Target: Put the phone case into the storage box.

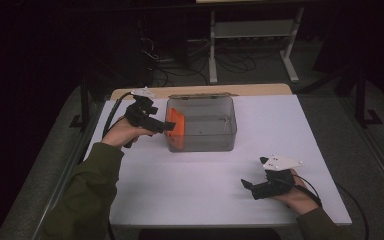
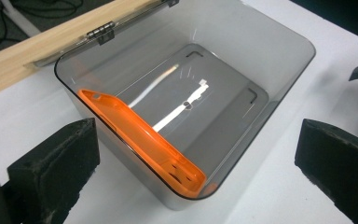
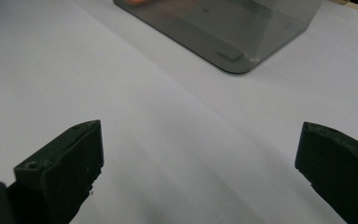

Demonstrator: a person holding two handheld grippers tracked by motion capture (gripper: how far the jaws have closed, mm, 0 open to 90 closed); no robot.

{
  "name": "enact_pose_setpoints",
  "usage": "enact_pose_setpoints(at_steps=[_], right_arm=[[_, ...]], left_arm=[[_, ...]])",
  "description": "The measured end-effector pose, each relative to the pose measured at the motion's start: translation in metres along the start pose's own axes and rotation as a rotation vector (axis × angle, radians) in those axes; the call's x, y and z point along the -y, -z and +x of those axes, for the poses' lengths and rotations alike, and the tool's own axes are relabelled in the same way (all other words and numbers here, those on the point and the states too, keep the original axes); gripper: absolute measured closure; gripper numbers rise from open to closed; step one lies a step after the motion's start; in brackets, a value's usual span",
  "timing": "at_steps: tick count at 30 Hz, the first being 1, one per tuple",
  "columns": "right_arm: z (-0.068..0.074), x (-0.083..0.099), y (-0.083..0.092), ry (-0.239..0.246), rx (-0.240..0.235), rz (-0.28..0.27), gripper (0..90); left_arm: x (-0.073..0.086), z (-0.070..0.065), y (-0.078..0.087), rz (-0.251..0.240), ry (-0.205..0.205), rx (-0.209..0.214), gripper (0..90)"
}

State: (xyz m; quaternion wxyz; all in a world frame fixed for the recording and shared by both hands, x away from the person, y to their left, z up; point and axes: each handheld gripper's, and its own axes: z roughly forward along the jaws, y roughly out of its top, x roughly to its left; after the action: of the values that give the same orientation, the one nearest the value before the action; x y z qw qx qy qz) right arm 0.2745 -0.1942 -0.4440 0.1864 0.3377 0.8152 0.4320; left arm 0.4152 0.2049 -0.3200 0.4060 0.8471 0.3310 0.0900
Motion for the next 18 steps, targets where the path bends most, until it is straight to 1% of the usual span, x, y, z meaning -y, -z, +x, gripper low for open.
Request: enact_pose_setpoints(at_steps=[6,11,18], right_arm=[[0.0,0.0,-0.002,0.0,-0.001,0.001,0.5],[0.0,0.0,-0.002,0.001,-0.002,0.003,0.5],[0.0,0.0,-0.002,-0.002,-0.002,0.007,0.5]], left_arm=[[0.008,-0.004,0.006,-0.022,-0.021,-0.001,0.0],[0.017,-0.004,0.008,-0.041,-0.024,0.004,0.0],[0.033,-0.004,0.01,-0.051,-0.027,0.004,0.0]])
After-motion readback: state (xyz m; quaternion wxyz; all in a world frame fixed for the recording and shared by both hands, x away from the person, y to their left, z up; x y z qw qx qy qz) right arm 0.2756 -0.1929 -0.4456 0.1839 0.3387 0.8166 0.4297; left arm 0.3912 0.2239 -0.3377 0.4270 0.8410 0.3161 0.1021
